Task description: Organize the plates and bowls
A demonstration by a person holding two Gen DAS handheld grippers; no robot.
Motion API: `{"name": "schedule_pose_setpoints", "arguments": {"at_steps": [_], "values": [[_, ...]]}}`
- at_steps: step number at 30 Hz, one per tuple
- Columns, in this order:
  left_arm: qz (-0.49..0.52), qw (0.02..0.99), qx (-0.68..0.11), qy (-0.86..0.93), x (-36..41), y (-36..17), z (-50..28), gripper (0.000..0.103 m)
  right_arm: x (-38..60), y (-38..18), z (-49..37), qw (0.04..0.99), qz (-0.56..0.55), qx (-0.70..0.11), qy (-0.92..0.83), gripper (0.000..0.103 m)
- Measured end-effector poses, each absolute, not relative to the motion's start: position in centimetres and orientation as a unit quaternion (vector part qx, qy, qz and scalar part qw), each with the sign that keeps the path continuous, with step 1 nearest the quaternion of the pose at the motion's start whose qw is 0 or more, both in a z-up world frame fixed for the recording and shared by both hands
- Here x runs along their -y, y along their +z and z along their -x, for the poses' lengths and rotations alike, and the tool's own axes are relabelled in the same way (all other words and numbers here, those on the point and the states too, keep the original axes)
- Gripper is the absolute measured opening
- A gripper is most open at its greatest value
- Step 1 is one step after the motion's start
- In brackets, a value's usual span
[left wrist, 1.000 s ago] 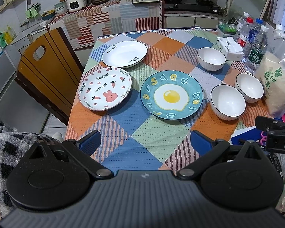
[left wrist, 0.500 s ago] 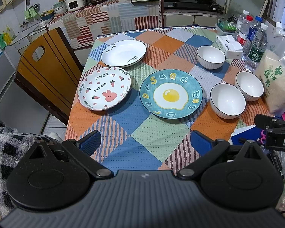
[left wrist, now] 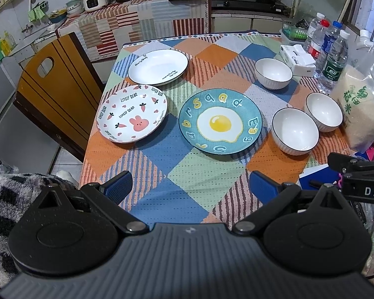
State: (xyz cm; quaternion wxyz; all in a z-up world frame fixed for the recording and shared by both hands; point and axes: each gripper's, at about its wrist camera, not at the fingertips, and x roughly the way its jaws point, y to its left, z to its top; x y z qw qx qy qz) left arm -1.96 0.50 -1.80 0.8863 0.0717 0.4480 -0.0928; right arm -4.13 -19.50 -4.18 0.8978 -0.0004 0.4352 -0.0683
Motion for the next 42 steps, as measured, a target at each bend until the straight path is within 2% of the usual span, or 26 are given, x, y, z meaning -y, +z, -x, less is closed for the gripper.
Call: {"name": "schedule_pose_setpoints", "arguments": {"at_steps": [12,18,20,22,23,24,28,31,34,36,38,39,40,41,42], "values": [[-0.052,0.882,-0.457,-0.103,-1.6,-1.7,-0.9,0.101,18.9,-4.4,2.5,0.902,0.015,-0.427,-0.055,0.103],[-0.048,0.891,-0.441,-0.098,-1.7,-3.3,-6.2,0.101,19.8,-5.9,0.2,0.962,-0.006,-0.273,0.017,0.103],[-0.044,0.891,-0.442,-0.097,-1.5,-4.5,-8.3,0.101,20.3,-7.3,-1.7,0.964,-0.027,-0.260,0.036,0.102],[-0.017,0.884,-0.456,-0.098,-1.7,-6.3,-10.4,0.101,20.6,-8.9,-4.3,0.957,-0.042,-0.281,0.057,0.097],[0.004,0.876,-0.471,-0.102,-1.9,-7.5,-11.6,0.100,20.7,-9.6,-5.4,0.954,-0.044,-0.289,0.070,0.090],[0.021,0.870,-0.481,-0.107,-2.0,-8.5,-12.5,0.099,20.8,-10.4,-6.6,0.951,-0.042,-0.295,0.083,0.087],[0.042,0.846,-0.521,-0.103,-1.5,-13.3,-15.4,0.088,21.8,-14.0,-12.5,0.932,-0.020,-0.347,0.107,0.082],[0.061,0.825,-0.552,-0.103,-1.5,-16.5,-16.8,0.076,23.0,-16.5,-16.0,0.906,-0.033,-0.407,0.112,0.068],[0.079,0.808,-0.574,-0.106,-1.6,-18.9,-17.4,0.069,23.6,-18.7,-17.6,0.885,-0.048,-0.448,0.120,0.063],[0.081,0.805,-0.577,-0.115,-1.6,-19.7,-17.5,0.064,23.7,-19.6,-17.9,0.876,-0.042,-0.463,0.124,0.052],[0.081,0.805,-0.573,-0.130,-1.4,-20.4,-17.4,0.054,23.6,-20.4,-18.1,0.870,-0.036,-0.474,0.131,0.046],[0.082,0.805,-0.572,-0.133,-1.3,-20.6,-17.4,0.051,23.7,-20.7,-18.2,0.869,-0.030,-0.477,0.131,0.039],[0.086,0.804,-0.572,-0.138,-1.3,-20.9,-17.5,0.044,23.8,-21.1,-18.4,0.866,-0.025,-0.482,0.130,0.034],[0.093,0.801,-0.573,-0.144,-1.2,-21.2,-17.5,0.036,24.0,-21.3,-18.6,0.863,-0.025,-0.487,0.129,0.025],[0.100,0.802,-0.571,-0.146,-1.2,-21.3,-17.5,0.035,24.3,-21.6,-18.8,0.860,-0.031,-0.492,0.131,0.021]]}}
